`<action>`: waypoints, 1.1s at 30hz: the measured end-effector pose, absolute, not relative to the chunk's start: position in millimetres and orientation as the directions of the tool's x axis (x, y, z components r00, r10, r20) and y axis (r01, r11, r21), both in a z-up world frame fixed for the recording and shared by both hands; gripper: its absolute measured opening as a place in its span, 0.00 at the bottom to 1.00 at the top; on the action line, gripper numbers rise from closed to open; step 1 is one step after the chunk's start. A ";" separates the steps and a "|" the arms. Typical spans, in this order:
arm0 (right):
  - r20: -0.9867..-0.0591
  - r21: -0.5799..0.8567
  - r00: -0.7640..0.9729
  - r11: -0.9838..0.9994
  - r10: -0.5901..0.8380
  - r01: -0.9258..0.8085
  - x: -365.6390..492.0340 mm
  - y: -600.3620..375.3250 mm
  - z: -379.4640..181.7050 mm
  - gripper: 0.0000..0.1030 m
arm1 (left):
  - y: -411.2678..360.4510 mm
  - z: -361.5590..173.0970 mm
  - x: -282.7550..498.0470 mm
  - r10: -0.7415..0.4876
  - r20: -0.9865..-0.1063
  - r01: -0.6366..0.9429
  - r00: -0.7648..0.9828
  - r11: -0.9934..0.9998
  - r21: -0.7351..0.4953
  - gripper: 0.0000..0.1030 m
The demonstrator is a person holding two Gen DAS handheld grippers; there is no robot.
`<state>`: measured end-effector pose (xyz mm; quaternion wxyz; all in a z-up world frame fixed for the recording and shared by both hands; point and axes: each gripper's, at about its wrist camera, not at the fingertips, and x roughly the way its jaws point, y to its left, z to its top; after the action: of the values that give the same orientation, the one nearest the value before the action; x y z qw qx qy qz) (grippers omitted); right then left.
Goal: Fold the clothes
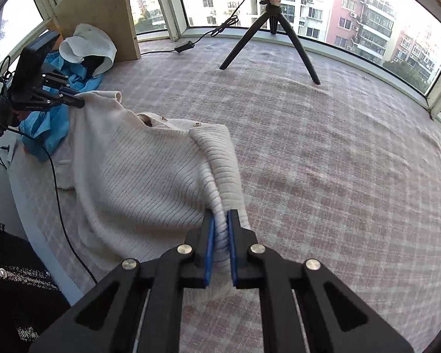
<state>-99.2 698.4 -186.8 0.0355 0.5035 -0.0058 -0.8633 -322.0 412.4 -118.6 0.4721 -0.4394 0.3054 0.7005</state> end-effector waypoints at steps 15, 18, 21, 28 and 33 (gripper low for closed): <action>-0.682 0.010 -0.731 -1.000 -0.006 -0.002 -99.1 667.5 17.9 0.21 | 358.2 44.8 -279.2 0.506 -0.767 -0.897 -0.394 -0.394 0.200 0.00; -0.795 0.046 -0.605 -0.999 -0.041 0.007 -110.0 652.9 -63.1 0.21 | 345.1 -11.7 -267.5 0.448 -0.835 -0.903 -0.320 -0.411 0.125 0.00; -0.870 0.071 -0.489 -0.997 -0.066 0.008 -116.0 645.4 -139.2 0.21 | 338.9 -63.0 -269.6 0.415 -0.882 -0.892 -0.222 -0.452 0.011 0.04; -0.947 0.192 -0.291 -0.968 -0.138 -0.164 -146.9 668.8 -253.1 0.33 | 377.5 -154.9 -293.9 0.341 -0.935 -0.845 -0.097 -0.525 -0.104 0.30; -0.917 0.341 -0.298 -0.907 -0.263 -0.248 -163.7 686.4 -280.2 0.44 | 404.6 -202.0 -349.6 0.292 -0.955 -0.770 -0.052 -0.620 -0.148 0.44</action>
<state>-163.7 686.4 -280.2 0.0051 0.5922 -0.2157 -0.7763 -349.6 404.6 -202.0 0.3824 -0.5724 0.2089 0.6946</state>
